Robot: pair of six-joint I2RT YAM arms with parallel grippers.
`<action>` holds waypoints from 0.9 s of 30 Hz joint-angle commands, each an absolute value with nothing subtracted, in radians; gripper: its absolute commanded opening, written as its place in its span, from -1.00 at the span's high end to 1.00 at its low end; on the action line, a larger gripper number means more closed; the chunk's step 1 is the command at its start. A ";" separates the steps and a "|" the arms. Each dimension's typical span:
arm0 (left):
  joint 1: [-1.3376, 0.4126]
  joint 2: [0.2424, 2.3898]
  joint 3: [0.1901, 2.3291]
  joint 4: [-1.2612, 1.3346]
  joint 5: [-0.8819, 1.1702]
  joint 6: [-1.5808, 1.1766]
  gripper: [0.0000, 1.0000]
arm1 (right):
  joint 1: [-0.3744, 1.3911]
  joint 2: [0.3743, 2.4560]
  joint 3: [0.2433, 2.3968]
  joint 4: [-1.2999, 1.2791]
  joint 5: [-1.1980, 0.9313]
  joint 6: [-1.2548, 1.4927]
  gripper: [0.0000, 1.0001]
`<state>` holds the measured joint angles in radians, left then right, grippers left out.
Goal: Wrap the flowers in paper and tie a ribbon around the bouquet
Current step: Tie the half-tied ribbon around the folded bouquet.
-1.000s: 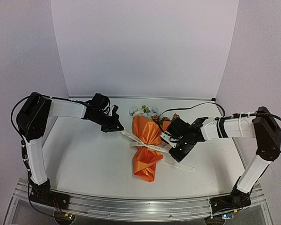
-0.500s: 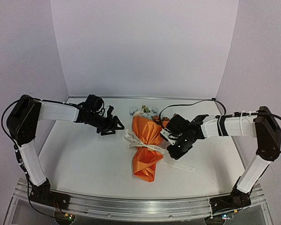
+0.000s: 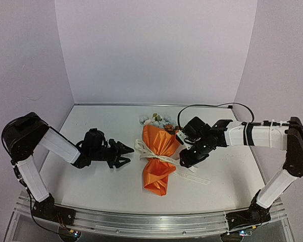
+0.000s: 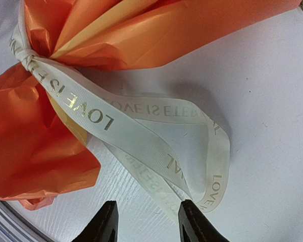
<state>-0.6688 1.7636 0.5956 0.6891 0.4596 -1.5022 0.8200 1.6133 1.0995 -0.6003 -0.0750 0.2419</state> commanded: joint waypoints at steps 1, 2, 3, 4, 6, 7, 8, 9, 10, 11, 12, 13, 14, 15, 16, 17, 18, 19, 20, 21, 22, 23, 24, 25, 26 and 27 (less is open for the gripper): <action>-0.761 1.921 0.583 1.210 0.304 -1.914 0.06 | 0.826 1.564 1.119 -0.612 -0.056 0.288 0.11; -0.774 1.951 0.585 1.243 0.289 -1.949 0.11 | 0.826 1.557 1.114 -0.612 -0.053 0.290 0.11; -0.787 1.970 0.588 1.257 0.276 -1.970 0.17 | 0.826 1.549 1.108 -0.612 -0.048 0.291 0.11; -0.797 1.977 0.591 1.245 0.263 -1.982 0.18 | 0.826 1.540 1.101 -0.612 -0.040 0.291 0.11; -0.809 1.967 0.594 1.191 0.234 -1.980 0.16 | 0.826 1.525 1.090 -0.612 -0.031 0.291 0.10; -0.811 1.954 0.594 1.161 0.219 -1.973 0.13 | 0.825 1.519 1.086 -0.612 -0.027 0.292 0.10; -0.811 1.948 0.592 1.149 0.205 -1.969 0.13 | 0.825 1.515 1.082 -0.612 -0.026 0.292 0.10; -0.811 1.945 0.592 1.141 0.193 -1.966 0.12 | 0.825 1.511 1.079 -0.612 -0.025 0.293 0.10; -0.811 1.947 0.594 1.141 0.186 -1.965 0.12 | 0.826 1.506 1.075 -0.611 -0.023 0.295 0.10; -0.811 1.954 0.601 1.144 0.184 -1.965 0.14 | 0.826 1.505 1.072 -0.610 -0.024 0.296 0.10; -0.811 1.965 0.611 1.148 0.184 -1.966 0.18 | 0.826 1.504 1.070 -0.610 -0.025 0.296 0.10; -0.811 1.980 0.622 1.159 0.186 -1.967 0.23 | 0.826 1.504 1.069 -0.610 -0.026 0.296 0.10; -0.811 1.995 0.629 1.172 0.188 -1.970 0.28 | 0.826 1.505 1.069 -0.609 -0.028 0.297 0.10; -0.812 2.009 0.635 1.186 0.191 -1.975 0.34 | 0.826 1.506 1.071 -0.609 -0.032 0.297 0.10; -0.812 2.017 0.638 1.195 0.192 -1.977 0.39 | 0.826 1.508 1.077 -0.609 -0.038 0.297 0.10; -0.812 2.019 0.640 1.193 0.192 -1.976 0.42 | 0.826 1.511 1.084 -0.609 -0.045 0.296 0.10; -0.811 2.017 0.641 1.183 0.191 -1.972 0.43 | 0.826 1.517 1.092 -0.609 -0.054 0.295 0.10; -0.811 2.011 0.641 1.170 0.191 -1.967 0.44 | 0.826 1.526 1.103 -0.610 -0.065 0.292 0.10; -0.811 2.007 0.641 1.161 0.190 -1.965 0.45 | 0.826 1.536 1.115 -0.610 -0.075 0.290 0.09; -0.811 2.005 0.642 1.157 0.190 -1.964 0.47 | 0.826 1.547 1.129 -0.612 -0.088 0.289 0.09; -0.811 2.005 0.642 1.157 0.191 -1.962 0.49 | 0.826 1.560 1.147 -0.615 -0.101 0.289 0.09; -0.812 2.006 0.644 1.157 0.192 -1.961 0.54 | 0.826 1.575 1.163 -0.618 -0.118 0.289 0.09; -0.812 2.007 0.642 1.158 0.193 -1.961 0.58 | 0.827 1.589 1.180 -0.619 -0.131 0.288 0.09; -0.811 2.006 0.639 1.162 0.194 -1.959 0.64 | 0.825 1.604 1.200 -0.620 -0.147 0.285 0.09; -0.811 2.004 0.636 1.162 0.197 -1.958 0.70 | 0.825 1.622 1.221 -0.621 -0.157 0.279 0.09; -0.811 1.997 0.632 1.158 0.199 -1.952 0.74 | 0.825 1.639 1.244 -0.622 -0.164 0.276 0.09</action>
